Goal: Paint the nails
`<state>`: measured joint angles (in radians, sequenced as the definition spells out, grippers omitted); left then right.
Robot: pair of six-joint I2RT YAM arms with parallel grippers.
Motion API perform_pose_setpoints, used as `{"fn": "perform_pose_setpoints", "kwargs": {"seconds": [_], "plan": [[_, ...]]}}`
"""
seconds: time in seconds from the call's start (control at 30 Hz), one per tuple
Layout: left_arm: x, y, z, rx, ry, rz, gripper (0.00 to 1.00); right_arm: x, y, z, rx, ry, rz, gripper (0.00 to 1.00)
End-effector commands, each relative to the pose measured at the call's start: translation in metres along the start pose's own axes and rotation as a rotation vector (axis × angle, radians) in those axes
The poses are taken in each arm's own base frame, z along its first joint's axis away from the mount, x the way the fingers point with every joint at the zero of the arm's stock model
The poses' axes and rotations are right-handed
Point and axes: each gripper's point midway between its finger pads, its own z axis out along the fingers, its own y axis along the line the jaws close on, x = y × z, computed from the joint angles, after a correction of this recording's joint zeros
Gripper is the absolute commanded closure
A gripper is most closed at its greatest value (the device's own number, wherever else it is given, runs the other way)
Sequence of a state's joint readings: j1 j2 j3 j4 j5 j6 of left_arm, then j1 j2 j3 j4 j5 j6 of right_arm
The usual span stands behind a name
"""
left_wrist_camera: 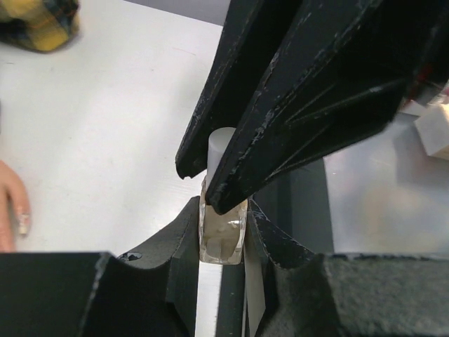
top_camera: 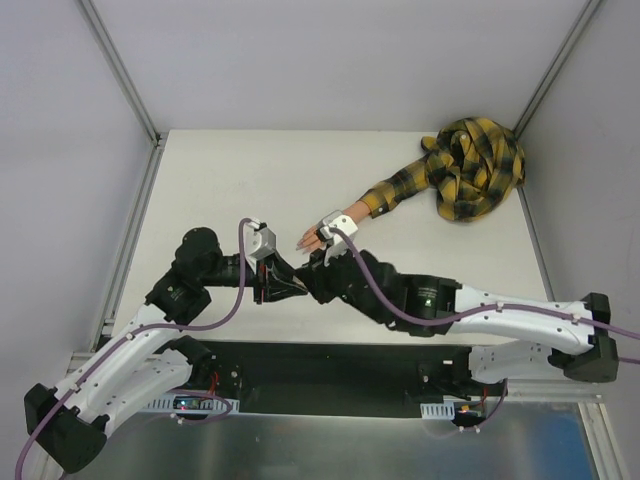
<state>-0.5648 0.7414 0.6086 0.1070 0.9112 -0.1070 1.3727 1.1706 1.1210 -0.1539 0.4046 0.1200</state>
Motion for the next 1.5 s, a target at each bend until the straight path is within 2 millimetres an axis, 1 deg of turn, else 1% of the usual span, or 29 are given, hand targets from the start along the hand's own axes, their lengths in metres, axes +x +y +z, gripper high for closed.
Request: {"fn": "perform_pose_setpoints", "kwargs": {"seconds": [0.0,0.07,0.13,0.17,0.2,0.23,0.27,0.3,0.33,0.37,0.43,0.47,0.5,0.57,0.6,0.63,0.67,0.7,0.73,0.77,0.8,0.83,0.93,1.0,1.03,1.1,1.33,1.37,1.47], "plan": [[-0.024,0.061,-0.015,-0.344,-0.062,0.089,1.0,-0.011,-0.023,-0.009,0.401,-0.095,0.041,1.0],[-0.023,0.059,-0.015,-0.338,-0.06,0.09,1.0,-0.013,-0.014,-0.003,0.366,-0.091,0.026,1.0],[-0.022,0.054,-0.015,-0.309,-0.058,0.098,1.0,-0.017,-0.006,-0.003,0.298,-0.078,-0.009,1.0],[-0.022,0.05,-0.014,-0.291,-0.057,0.105,1.0,-0.022,-0.002,-0.003,0.262,-0.082,-0.005,0.97],[-0.022,0.046,-0.012,-0.266,-0.055,0.105,1.0,-0.021,0.001,-0.004,0.218,-0.062,-0.01,0.91],[-0.022,0.039,-0.01,-0.222,-0.051,0.105,1.0,-0.028,-0.001,-0.011,0.192,-0.073,-0.036,0.85],[-0.021,0.035,-0.008,-0.19,-0.044,0.103,1.0,-0.032,0.001,-0.015,0.16,-0.078,-0.048,0.72],[-0.021,0.031,-0.006,-0.165,-0.038,0.097,1.0,-0.032,0.002,-0.019,0.119,-0.07,-0.07,0.66],[-0.019,0.023,-0.004,-0.11,-0.029,0.096,1.0,-0.036,0.0,-0.028,0.092,-0.081,-0.077,0.61],[-0.018,0.018,-0.003,-0.086,-0.024,0.095,1.0,-0.038,-0.001,-0.032,0.07,-0.081,-0.108,0.51],[-0.016,0.008,0.001,-0.03,-0.014,0.097,1.0,-0.033,0.006,-0.036,-0.056,-0.047,-0.127,0.43],[-0.015,-0.001,0.001,0.023,-0.007,0.098,1.0,-0.037,0.008,-0.041,-0.114,-0.056,-0.137,0.39],[-0.013,-0.009,0.002,0.064,-0.001,0.094,1.0,-0.035,0.014,-0.044,-0.216,-0.035,-0.136,0.35],[-0.012,-0.026,0.003,0.166,0.007,0.094,1.0,-0.032,0.018,-0.046,-0.314,-0.042,-0.144,0.25],[-0.012,-0.033,0.003,0.203,0.011,0.085,1.0,-0.028,0.023,-0.049,-0.409,-0.028,-0.15,0.24],[-0.011,-0.039,0.003,0.238,0.015,0.08,1.0,-0.028,0.025,-0.05,-0.449,-0.037,-0.149,0.24],[-0.012,-0.044,0.003,0.274,0.01,0.088,1.0,-0.036,0.028,-0.052,-0.49,-0.079,-0.145,0.24],[-0.012,-0.051,0.002,0.315,0.009,0.091,1.0,-0.027,0.028,-0.052,-0.548,-0.061,-0.139,0.24],[-0.008,-0.055,0.002,0.336,0.014,0.076,1.0,-0.025,0.03,-0.052,-0.577,-0.056,-0.133,0.25],[-0.009,-0.057,0.001,0.348,0.009,0.084,1.0,-0.03,0.03,-0.051,-0.598,-0.075,-0.132,0.28],[-0.009,-0.058,0.001,0.352,0.009,0.082,1.0,-0.025,0.035,-0.05,-0.64,-0.053,-0.132,0.3],[-0.009,-0.058,0.001,0.354,0.009,0.08,1.0,-0.025,0.036,-0.048,-0.65,-0.053,-0.131,0.34],[-0.01,-0.058,0.002,0.359,0.008,0.081,1.0,-0.022,0.039,-0.044,-0.678,-0.041,-0.126,0.36],[-0.01,-0.058,0.002,0.359,0.007,0.079,1.0,-0.017,0.04,-0.042,-0.685,-0.033,-0.122,0.44],[-0.009,-0.057,0.002,0.359,0.009,0.074,1.0,-0.018,0.04,-0.04,-0.688,-0.038,-0.113,0.49],[-0.01,-0.057,0.002,0.359,0.008,0.076,1.0,-0.016,0.041,-0.039,-0.7,-0.037,-0.105,0.55],[-0.012,-0.056,0.002,0.335,-0.006,0.095,1.0,-0.005,0.04,-0.03,-0.697,-0.005,-0.09,0.58],[-0.013,-0.056,0.001,0.333,-0.008,0.099,1.0,-0.004,0.039,-0.028,-0.689,-0.005,-0.088,0.6],[-0.015,-0.053,0.002,0.307,-0.017,0.106,1.0,-0.002,0.037,-0.026,-0.68,0.001,-0.083,0.7]]}}
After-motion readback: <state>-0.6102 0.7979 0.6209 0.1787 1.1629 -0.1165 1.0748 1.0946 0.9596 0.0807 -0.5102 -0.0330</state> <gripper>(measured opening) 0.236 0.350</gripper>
